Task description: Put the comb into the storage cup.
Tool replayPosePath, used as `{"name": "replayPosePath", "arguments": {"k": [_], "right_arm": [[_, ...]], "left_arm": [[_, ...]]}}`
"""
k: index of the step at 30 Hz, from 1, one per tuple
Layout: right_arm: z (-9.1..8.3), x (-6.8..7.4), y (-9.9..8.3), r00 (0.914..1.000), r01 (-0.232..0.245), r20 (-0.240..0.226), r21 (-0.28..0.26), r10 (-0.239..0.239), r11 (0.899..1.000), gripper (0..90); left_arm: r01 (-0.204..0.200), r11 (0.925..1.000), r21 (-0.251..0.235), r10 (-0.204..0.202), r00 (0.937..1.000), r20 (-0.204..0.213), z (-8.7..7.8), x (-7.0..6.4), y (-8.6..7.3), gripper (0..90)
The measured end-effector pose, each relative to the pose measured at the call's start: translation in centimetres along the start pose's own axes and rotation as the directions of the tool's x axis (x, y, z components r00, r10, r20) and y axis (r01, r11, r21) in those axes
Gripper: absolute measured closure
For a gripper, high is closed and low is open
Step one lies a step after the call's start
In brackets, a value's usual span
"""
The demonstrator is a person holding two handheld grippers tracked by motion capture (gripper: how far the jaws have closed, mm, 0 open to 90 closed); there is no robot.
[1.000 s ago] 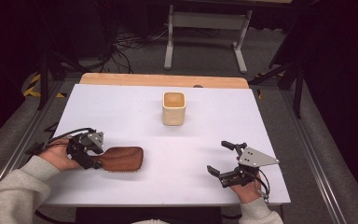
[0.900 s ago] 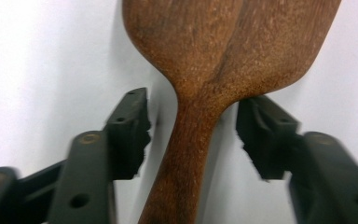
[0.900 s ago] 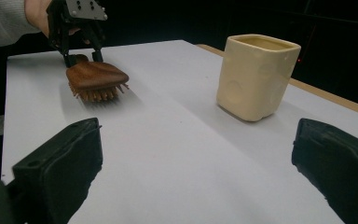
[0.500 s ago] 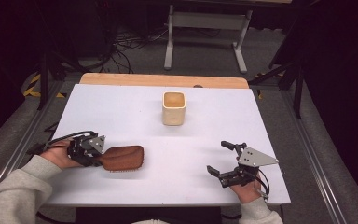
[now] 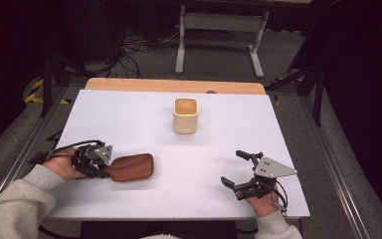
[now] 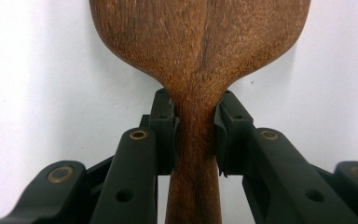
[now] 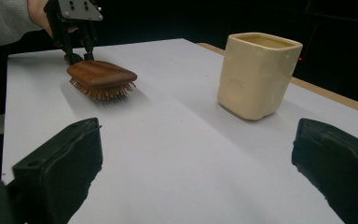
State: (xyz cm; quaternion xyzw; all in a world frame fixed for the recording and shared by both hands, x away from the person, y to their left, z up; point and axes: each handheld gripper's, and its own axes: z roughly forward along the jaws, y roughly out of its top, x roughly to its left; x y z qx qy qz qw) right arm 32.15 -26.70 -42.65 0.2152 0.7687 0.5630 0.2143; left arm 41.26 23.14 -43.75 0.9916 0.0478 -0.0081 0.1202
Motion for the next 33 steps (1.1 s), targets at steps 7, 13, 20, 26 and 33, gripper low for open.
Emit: {"name": "replayPosePath", "arguments": {"k": [7, 13, 20, 26, 33], "right_arm": [[0.0, -0.1, 0.0, 1.0, -0.002, 0.002, -0.003, 0.002, 1.0, 2.4], [-0.1, -0.1, 0.0, 1.0, -0.003, 0.004, -0.004, 0.003, 1.0, 2.4], [0.0, -0.1, 0.0, 1.0, -0.002, 0.004, -0.006, 0.002, 1.0, 2.4], [-0.1, -0.1, 0.0, 1.0, -0.002, 0.005, -0.006, 0.002, 1.0, 2.4], [-0.1, -0.1, 0.0, 1.0, 0.0, 0.006, -0.006, 0.0, 1.0, 2.4]], "left_arm": [[0.033, 0.9981, -0.053, -0.034, 0.9993, -0.017, -1.0, -0.5, -0.1, 72.8], [0.034, 0.9947, -0.097, -0.04, 0.9973, -0.061, -2.1, -1.4, 0.1, 72.8], [0.009, 0.9795, -0.201, -0.03, 0.994, -0.105, -3.5, -2.7, 0.6, 72.7], [0.019, 0.9602, -0.279, -0.057, 0.9902, -0.128, -4.0, -3.6, 0.6, 72.6], [0.013, 0.916, -0.401, -0.088, 0.9819, -0.168, -4.2, -4.9, 1.0, 72.5]]}}
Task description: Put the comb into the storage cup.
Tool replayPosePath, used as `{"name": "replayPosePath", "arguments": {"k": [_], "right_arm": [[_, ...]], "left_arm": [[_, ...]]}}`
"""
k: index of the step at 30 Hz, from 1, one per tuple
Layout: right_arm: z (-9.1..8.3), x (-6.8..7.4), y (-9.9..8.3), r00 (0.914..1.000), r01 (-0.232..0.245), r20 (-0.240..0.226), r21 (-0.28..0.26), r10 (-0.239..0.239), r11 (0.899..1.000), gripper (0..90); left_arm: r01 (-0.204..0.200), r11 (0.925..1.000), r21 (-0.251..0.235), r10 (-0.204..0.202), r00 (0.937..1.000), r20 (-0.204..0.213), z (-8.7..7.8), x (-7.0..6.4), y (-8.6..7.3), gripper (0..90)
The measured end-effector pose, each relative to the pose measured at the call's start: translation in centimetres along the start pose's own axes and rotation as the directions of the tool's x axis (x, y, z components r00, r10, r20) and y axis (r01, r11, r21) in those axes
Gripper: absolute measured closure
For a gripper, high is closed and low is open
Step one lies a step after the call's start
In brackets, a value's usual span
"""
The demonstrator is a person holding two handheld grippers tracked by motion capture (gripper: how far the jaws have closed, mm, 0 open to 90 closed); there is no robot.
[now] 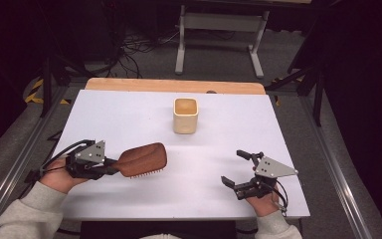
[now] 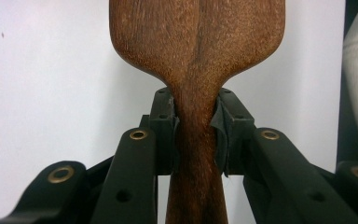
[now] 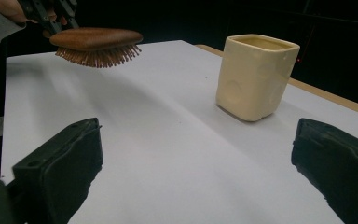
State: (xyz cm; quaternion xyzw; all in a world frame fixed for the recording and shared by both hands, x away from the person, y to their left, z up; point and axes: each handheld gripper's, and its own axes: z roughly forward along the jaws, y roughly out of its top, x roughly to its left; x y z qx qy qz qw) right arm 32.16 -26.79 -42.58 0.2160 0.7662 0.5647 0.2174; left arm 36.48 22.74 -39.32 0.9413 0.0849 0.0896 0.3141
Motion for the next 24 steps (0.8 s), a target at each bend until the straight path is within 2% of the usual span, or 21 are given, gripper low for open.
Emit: {"name": "replayPosePath", "arguments": {"k": [4, 6, 10, 12, 14, 17, 18, 19, 22, 23, 24], "right_arm": [[0.0, 0.0, 0.0, 1.0, 0.001, -0.003, -0.001, -0.001, 1.0, 2.4], [0.0, 0.0, 0.0, 1.0, 0.0, -0.002, -0.001, 0.0, 1.0, 2.4], [0.0, 0.0, 0.0, 1.0, 0.0, -0.002, 0.001, 0.0, 1.0, 2.4], [0.0, 0.0, 0.0, 1.0, 0.0, -0.002, 0.001, 0.0, 1.0, 2.4], [0.1, 0.1, 0.0, 1.0, 0.0, -0.003, 0.002, 0.0, 1.0, 2.4], [0.1, 0.1, 0.0, 1.0, -0.001, -0.004, 0.006, 0.001, 1.0, 2.4], [0.1, 0.1, 0.0, 1.0, 0.0, -0.003, 0.006, 0.0, 1.0, 2.4], [0.1, 0.1, 0.0, 1.0, 0.0, -0.003, 0.006, 0.0, 1.0, 2.4], [0.1, 0.1, 0.0, 1.0, 0.0, -0.004, 0.007, 0.0, 1.0, 2.4], [0.1, 0.1, 0.0, 1.0, -0.001, -0.005, 0.007, 0.001, 1.0, 2.4], [0.1, 0.1, 0.0, 1.0, 0.0, -0.004, 0.007, 0.0, 1.0, 2.4]], "left_arm": [[0.034, 0.9972, -0.067, -0.035, 0.9993, -0.016, 0.0, -0.4, 0.0, 72.5], [0.048, 0.9926, -0.111, -0.051, 0.9985, -0.019, 0.0, -0.6, 0.0, 72.5], [0.068, 0.9834, -0.168, -0.073, 0.9971, -0.023, 0.1, -0.9, 0.1, 72.5], [0.071, 0.9812, -0.179, -0.077, 0.9967, -0.024, 0.2, -1.0, 0.1, 72.5], [0.081, 0.9706, -0.227, -0.089, 0.9958, -0.024, 0.4, -1.3, 0.3, 72.5], [0.093, 0.9586, -0.269, -0.101, 0.9948, -0.014, 0.6, -1.4, 0.5, 72.5], [0.093, 0.9586, -0.269, -0.101, 0.9948, -0.014, 0.6, -1.4, 0.5, 72.5], [0.099, 0.9545, -0.281, -0.105, 0.9944, -0.006, 0.7, -1.5, 0.6, 72.5], [0.114, 0.9382, -0.327, -0.118, 0.993, 0.007, 1.2, -1.7, 1.1, 72.5], [0.114, 0.9382, -0.327, -0.118, 0.993, 0.007, 1.2, -1.7, 1.1, 72.5], [0.122, 0.9252, -0.359, -0.128, 0.9918, 0.008, 1.5, -1.9, 1.2, 72.5]]}}
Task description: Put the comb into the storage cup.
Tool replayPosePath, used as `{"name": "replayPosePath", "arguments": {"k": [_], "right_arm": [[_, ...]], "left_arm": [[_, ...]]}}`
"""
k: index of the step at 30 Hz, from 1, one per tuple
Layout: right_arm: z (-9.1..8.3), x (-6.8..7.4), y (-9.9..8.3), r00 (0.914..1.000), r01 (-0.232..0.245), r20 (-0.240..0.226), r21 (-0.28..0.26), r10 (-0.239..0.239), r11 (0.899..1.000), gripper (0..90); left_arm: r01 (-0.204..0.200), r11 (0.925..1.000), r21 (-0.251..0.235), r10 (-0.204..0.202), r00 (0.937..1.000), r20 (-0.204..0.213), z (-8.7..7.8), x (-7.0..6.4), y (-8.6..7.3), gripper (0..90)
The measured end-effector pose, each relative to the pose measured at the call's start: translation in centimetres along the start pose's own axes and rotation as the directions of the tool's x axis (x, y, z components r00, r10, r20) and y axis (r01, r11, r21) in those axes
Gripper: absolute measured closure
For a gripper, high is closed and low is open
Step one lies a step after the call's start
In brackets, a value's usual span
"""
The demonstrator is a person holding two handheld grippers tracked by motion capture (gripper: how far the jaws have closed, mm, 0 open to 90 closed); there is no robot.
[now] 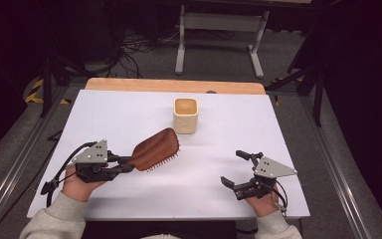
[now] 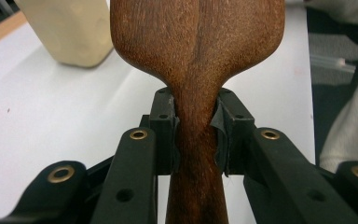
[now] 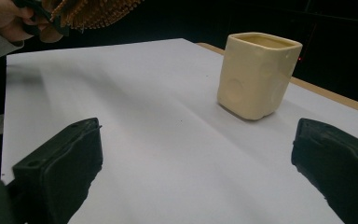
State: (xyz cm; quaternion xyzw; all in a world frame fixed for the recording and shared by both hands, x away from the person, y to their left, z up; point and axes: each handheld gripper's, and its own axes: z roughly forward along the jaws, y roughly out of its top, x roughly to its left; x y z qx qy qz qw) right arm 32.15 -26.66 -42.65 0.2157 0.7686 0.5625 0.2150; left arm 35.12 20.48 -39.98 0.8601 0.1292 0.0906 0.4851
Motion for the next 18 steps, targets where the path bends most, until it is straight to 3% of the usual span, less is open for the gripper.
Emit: {"name": "replayPosePath", "arguments": {"k": [6, 9, 15, 18], "right_arm": [[0.2, 0.2, 0.0, 0.9999, 0.013, 0.0, 0.009, -0.013, 1.0, 2.4], [0.3, 0.3, 0.1, 0.9999, 0.015, -0.002, 0.01, -0.015, 1.0, 2.5], [0.9, 0.6, 0.4, 0.9997, 0.018, -0.014, 0.018, -0.018, 1.0, 2.4], [1.2, 0.6, 0.8, 0.9996, 0.02, -0.021, 0.012, -0.019, 1.0, 2.4]], "left_arm": [[-0.002, 0.9977, -0.068, 0.001, 1.0, -0.007, 0.3, -0.5, 0.2, 72.4], [-0.004, 0.9916, -0.129, 0.001, 0.9998, -0.021, 0.4, -0.8, 0.1, 72.4], [0.007, 0.9839, -0.178, -0.018, 0.9982, -0.057, 1.2, -1.1, -0.5, 72.4], [-0.002, 0.9845, -0.176, -0.013, 0.9966, -0.082, 1.6, -1.2, -0.7, 72.4]]}}
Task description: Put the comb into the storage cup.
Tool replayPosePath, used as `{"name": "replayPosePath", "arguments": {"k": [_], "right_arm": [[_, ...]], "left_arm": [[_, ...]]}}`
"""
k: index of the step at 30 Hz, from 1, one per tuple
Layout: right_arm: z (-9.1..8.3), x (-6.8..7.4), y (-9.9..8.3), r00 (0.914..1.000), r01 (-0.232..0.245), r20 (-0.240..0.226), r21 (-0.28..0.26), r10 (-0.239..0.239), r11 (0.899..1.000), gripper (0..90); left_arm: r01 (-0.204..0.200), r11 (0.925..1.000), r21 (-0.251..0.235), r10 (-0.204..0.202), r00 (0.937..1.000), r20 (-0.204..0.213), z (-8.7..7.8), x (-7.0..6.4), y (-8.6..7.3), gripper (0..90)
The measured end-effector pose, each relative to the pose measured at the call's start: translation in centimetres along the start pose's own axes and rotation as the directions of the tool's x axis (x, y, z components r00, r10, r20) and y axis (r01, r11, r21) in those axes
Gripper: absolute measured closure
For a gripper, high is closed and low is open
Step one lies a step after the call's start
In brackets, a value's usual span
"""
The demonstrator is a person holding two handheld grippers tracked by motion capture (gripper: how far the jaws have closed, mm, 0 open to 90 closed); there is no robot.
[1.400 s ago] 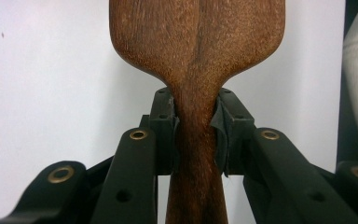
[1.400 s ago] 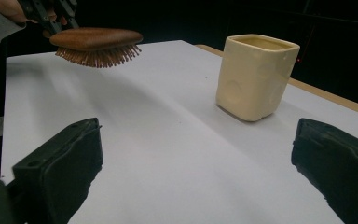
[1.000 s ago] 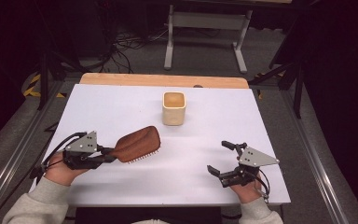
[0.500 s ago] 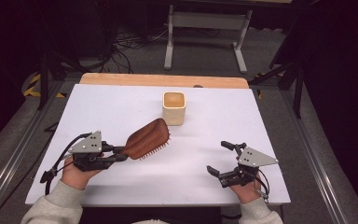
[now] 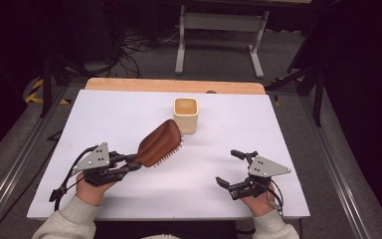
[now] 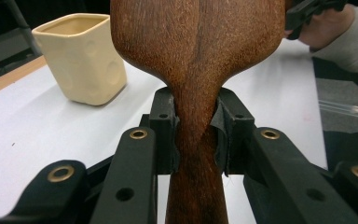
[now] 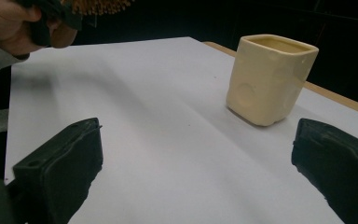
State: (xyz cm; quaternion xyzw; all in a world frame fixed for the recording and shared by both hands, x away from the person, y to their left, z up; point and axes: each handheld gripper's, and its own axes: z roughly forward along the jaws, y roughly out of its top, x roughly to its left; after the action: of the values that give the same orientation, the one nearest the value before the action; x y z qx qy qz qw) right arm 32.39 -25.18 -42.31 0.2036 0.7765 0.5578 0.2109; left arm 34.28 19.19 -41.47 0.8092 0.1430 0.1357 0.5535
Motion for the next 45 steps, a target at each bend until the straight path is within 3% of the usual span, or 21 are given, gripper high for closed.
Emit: {"name": "replayPosePath", "arguments": {"k": [9, 19, 27, 34, 45], "right_arm": [[1.8, 0.2, 2.3, 0.9981, -0.026, -0.056, 0.02, 0.027, 0.999, 2.6], [4.6, 0.9, 5.9, 0.9909, 0.019, -0.134, 0.052, -0.012, 0.998, 2.5], [7.0, 1.6, 8.8, 0.9819, 0.021, -0.189, 0.028, -0.016, 0.999, 2.5], [8.7, 2.2, 10.1, 0.9773, 0.032, -0.211, 0.04, -0.022, 0.999, 2.5], [11.2, 2.7, 11.3, 0.9755, 0.0, -0.22, 0.074, 0.016, 0.997, 1.7]], "left_arm": [[0.003, 1.0, -0.006, -0.003, 0.9998, -0.017, 0.2, -0.1, -0.3, 72.4], [0.005, 1.0, -0.001, -0.005, 0.9995, -0.032, -0.2, 0.1, -0.5, 72.4], [0.012, 0.9999, 0.002, -0.012, 0.9982, -0.058, -0.4, 0.2, -0.6, 72.4], [0.006, 0.9999, 0.015, -0.005, 0.9977, -0.067, -0.5, 0.3, -0.7, 72.3], [-0.003, 0.9997, 0.025, 0.005, 0.9973, -0.073, -0.3, 0.2, -0.8, 72.3]]}}
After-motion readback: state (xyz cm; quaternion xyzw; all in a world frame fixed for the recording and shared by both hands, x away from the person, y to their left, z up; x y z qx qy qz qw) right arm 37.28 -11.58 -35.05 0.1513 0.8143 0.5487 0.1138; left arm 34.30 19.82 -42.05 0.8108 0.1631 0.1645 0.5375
